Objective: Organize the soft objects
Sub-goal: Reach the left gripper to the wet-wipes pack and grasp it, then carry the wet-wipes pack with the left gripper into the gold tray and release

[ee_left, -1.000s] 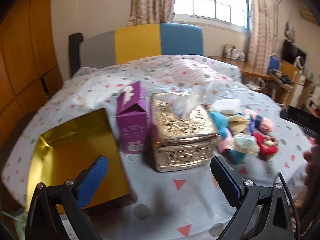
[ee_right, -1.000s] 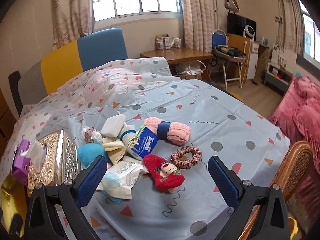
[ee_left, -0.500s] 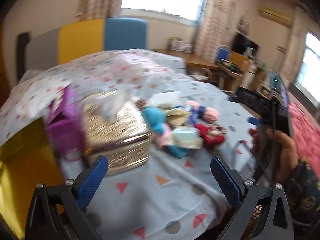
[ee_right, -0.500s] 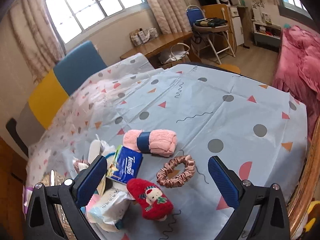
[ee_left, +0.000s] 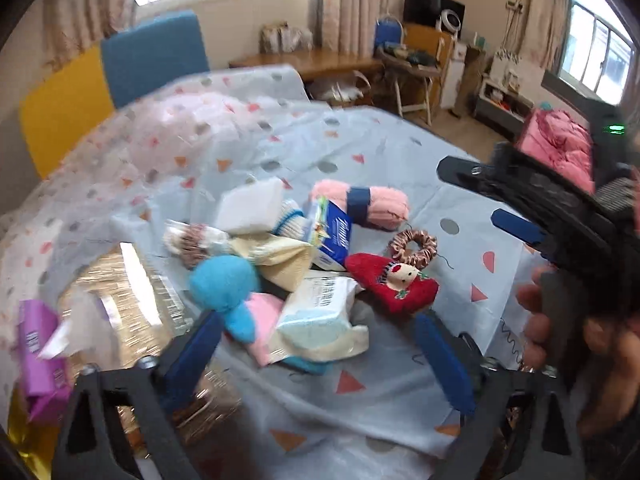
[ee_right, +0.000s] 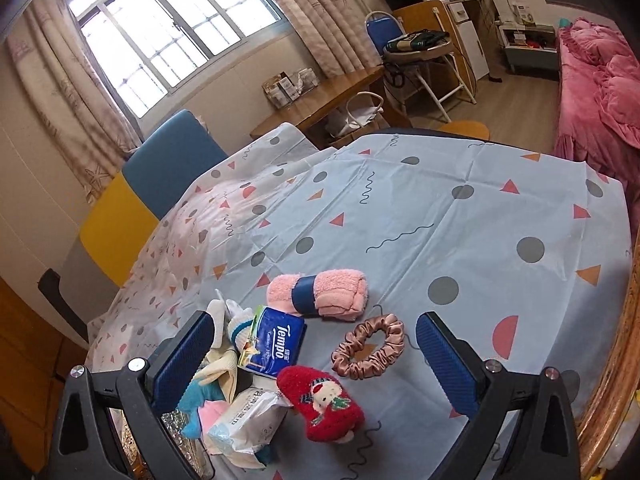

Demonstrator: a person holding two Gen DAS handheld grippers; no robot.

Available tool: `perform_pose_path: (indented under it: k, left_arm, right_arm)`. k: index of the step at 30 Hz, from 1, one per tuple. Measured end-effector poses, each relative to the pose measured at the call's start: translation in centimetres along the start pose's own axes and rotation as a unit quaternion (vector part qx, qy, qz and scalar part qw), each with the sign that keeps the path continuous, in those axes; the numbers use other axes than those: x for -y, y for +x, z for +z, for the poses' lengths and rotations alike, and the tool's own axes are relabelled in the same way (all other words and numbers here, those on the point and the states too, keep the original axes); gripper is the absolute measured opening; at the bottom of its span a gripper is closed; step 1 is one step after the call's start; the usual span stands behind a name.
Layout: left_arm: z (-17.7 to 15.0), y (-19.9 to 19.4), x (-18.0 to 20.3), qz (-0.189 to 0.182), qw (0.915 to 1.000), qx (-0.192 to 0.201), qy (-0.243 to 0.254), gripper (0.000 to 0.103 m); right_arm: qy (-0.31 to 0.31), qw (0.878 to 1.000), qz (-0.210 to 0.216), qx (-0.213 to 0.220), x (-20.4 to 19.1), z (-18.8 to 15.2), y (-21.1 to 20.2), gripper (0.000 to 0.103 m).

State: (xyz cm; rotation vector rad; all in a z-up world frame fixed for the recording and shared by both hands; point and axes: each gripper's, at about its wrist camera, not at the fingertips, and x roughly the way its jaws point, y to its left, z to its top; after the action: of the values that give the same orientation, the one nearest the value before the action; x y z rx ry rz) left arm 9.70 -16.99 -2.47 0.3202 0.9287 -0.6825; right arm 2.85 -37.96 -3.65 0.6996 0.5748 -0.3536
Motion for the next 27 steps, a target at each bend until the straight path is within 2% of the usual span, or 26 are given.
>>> perform_pose_path:
  k: [2, 5, 10, 11, 14, 17, 22, 27]
  left_arm:
    - [0.8, 2.3, 0.0, -0.008, 0.9997, -0.025, -0.001, 0.085]
    - [1.7, 5.0, 0.0, 0.001, 0.9986, -0.052, 0.01, 0.082]
    - [2.0, 8.8, 0.1, -0.002, 0.9954, -0.094, 0.018, 0.08]
    - [1.9, 9.5, 0.2, -0.005, 0.9945, -0.102, 0.021, 0.077]
    - [1.4, 11.0, 0.4, -0.002, 0.9925, -0.12, 0.025, 0.056]
    - [0.8, 10.2, 0.6, -0.006, 0.9947, -0.097, 0.033, 0.048]
    - [-1.1, 6.3, 1.3, -0.017, 0.998, -0.04, 0.045, 0.048]
    - [-5.3, 1.6, 1.5, -0.015, 0.9991, 0.004, 0.039, 0.048]
  right_arm:
    - [-0.001, 1.0, 0.002, -0.003, 0.0, 0.0, 0.1, 0.103]
    - [0.002, 1.0, 0.001, -0.005, 0.1, 0.0, 0.2, 0.103]
    - [0.009, 1.0, 0.007, -0.012, 0.4, 0.1, 0.5, 0.103]
    - [0.01, 1.0, 0.008, -0.013, 0.4, 0.1, 0.5, 0.103]
    - [0.012, 1.0, 0.008, -0.015, 0.5, 0.0, 0.6, 0.103]
    - [0.012, 1.0, 0.002, -0.015, 0.4, 0.0, 0.7, 0.103]
    - [0.018, 1.0, -0.001, -0.02, 0.7, 0.0, 0.8, 0.103]
    - [0.028, 0.999, -0.003, -0.032, 1.0, 0.0, 1.3, 0.103]
